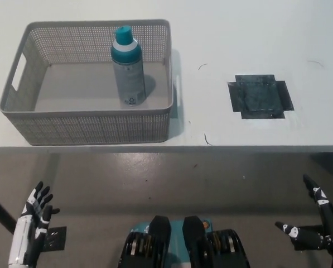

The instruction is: Use the right hand to pick up an air purifying spray and put it inside a container

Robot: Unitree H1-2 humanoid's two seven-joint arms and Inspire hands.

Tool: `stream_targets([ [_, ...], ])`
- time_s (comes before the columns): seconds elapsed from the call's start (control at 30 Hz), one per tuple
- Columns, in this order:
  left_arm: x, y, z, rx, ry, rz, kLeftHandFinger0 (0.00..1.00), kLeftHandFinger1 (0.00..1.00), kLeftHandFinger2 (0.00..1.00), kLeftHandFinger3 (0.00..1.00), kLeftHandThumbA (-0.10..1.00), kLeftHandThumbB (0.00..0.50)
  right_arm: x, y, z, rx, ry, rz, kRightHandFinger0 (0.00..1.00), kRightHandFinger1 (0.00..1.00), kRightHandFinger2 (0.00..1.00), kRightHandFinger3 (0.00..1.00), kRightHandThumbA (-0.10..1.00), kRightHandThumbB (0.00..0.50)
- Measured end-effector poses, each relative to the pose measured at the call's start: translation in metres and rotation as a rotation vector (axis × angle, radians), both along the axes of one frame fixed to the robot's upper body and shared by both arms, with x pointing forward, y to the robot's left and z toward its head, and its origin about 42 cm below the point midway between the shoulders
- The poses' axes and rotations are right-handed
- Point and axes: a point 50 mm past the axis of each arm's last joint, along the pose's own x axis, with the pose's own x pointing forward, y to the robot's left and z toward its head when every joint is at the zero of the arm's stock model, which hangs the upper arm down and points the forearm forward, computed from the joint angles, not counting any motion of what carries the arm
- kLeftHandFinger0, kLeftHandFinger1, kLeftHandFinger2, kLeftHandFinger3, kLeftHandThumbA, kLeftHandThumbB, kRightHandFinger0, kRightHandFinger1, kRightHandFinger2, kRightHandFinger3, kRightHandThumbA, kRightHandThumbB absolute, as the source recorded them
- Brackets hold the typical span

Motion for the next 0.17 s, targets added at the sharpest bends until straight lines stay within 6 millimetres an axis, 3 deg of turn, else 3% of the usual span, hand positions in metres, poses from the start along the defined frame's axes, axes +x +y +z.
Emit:
stream_targets([
  [0.17,0.0062,0.0000,0.0044,0.001,-0.017,0.000,0.82,0.97,1.00,1.00,0.90,0.311,0.0068,0.0042,0.0036,0.010,-0.016,0.009,1.00,1.00,1.00,1.00,1.00,0.363],
])
